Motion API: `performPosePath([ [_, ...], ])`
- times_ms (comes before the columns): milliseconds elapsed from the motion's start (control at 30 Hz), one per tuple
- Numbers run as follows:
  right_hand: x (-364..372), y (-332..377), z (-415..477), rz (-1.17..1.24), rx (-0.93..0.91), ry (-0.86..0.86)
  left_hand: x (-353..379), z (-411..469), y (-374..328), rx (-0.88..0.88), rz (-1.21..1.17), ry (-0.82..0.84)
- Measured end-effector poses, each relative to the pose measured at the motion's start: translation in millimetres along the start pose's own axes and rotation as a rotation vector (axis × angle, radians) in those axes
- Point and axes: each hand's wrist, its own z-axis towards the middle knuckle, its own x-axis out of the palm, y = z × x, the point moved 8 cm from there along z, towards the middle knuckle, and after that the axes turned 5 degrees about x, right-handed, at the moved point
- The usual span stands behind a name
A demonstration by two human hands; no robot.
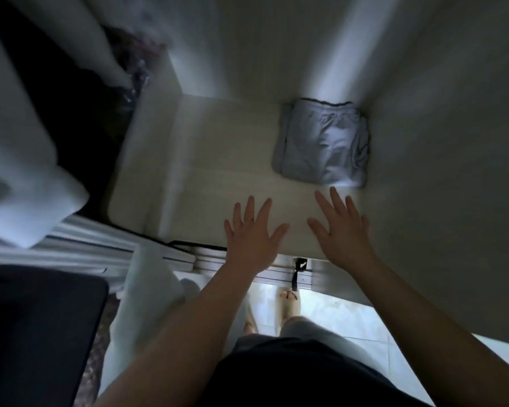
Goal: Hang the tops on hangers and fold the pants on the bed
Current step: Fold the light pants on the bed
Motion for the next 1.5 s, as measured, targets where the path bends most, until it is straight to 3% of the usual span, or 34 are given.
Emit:
performPosePath([
  [267, -18.1, 36.3, -64.3, 0.036, -0.280, 0.017, -31.3, -107.4, 1.6, -0.065, -0.010, -0.237],
  [600, 10.5, 58.7, -142.5, 0.163, -0.695, 0.290, -17.0, -262.2, -23.7, -0.306, -0.101, -0.658],
  [800, 49.9, 73.0, -209.5, 0.245, -0.872, 0.524, 14.2, -366.7, -22.8, -0.508, -0.099, -0.885],
  [1000, 83.2, 95.2, -264.4, 0.234, -1.008, 0.642, 28.6, -457.1, -1.4, -0.796, -0.138, -1.184],
  [1067, 85.0, 110.0, -278.0, 0.248, -1.078, 0.591, 44.3, -468.0, 15.9, -0.945, -0.314, -1.161],
  [1167, 81.9, 138.1, -287.3, 0.229, -1.152, 0.377, 54.0, -464.5, 36.7, -1.083, -0.445, -1.107],
  [1367, 79.7, 187.2, -283.1, 0.139, -1.075, 0.130, 52.7, -435.7, 64.0, -1.364, -0.548, -0.990],
  [1500, 76.2, 197.6, -279.1, 0.130, -1.091, 0.114, 58.0, -428.9, 68.2, -1.379, -0.559, -0.992],
])
